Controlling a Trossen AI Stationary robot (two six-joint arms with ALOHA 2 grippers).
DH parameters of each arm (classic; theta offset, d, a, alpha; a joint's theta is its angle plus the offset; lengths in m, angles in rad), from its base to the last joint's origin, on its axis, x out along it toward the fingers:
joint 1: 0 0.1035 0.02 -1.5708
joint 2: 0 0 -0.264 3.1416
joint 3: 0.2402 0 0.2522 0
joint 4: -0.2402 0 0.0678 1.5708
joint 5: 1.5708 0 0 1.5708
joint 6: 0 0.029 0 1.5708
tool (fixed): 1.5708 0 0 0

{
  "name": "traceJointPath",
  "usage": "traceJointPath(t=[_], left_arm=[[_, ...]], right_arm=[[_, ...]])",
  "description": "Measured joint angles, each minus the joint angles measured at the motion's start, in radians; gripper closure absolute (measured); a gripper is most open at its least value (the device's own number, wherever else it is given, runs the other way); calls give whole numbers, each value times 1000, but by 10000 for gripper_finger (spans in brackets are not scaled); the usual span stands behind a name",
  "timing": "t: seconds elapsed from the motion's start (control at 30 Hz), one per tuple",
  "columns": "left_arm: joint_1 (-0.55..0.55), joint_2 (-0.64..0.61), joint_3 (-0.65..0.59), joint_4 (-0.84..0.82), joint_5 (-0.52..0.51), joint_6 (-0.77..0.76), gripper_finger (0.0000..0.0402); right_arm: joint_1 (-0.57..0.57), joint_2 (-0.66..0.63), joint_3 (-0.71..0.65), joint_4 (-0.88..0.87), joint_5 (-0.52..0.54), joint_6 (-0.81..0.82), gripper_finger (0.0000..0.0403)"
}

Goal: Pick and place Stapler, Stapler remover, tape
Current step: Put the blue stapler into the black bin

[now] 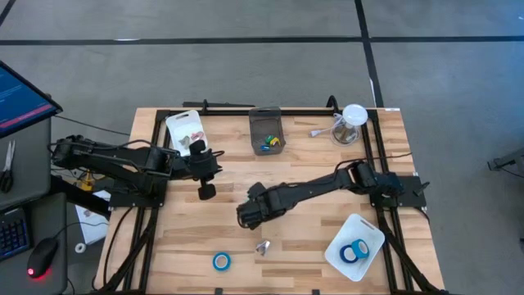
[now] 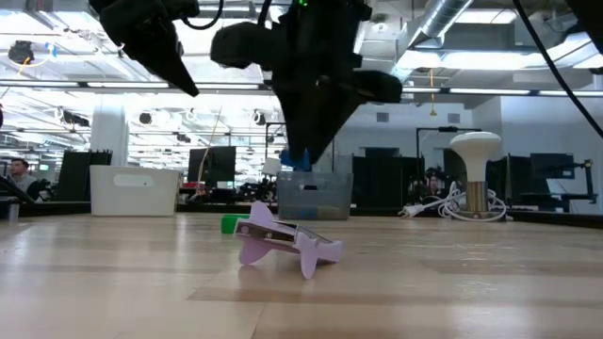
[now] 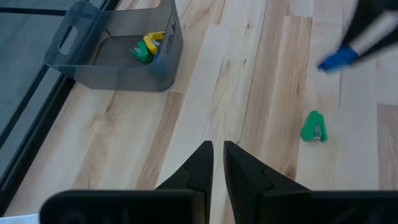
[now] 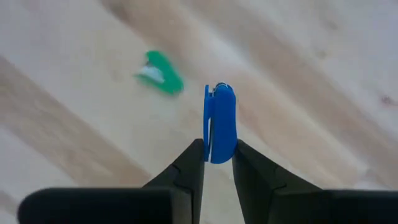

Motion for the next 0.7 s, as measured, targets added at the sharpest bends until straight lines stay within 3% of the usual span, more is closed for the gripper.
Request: traceJointPath(t=[0.33, 0.7], left_arm=[[0, 0, 0, -35, 0, -2, 371], [0, 0, 0, -47, 0, -3, 371]], right_arm=[[-81, -86, -3, -105, 66, -134, 338], [-226, -167, -2, -87, 87, -325, 338]])
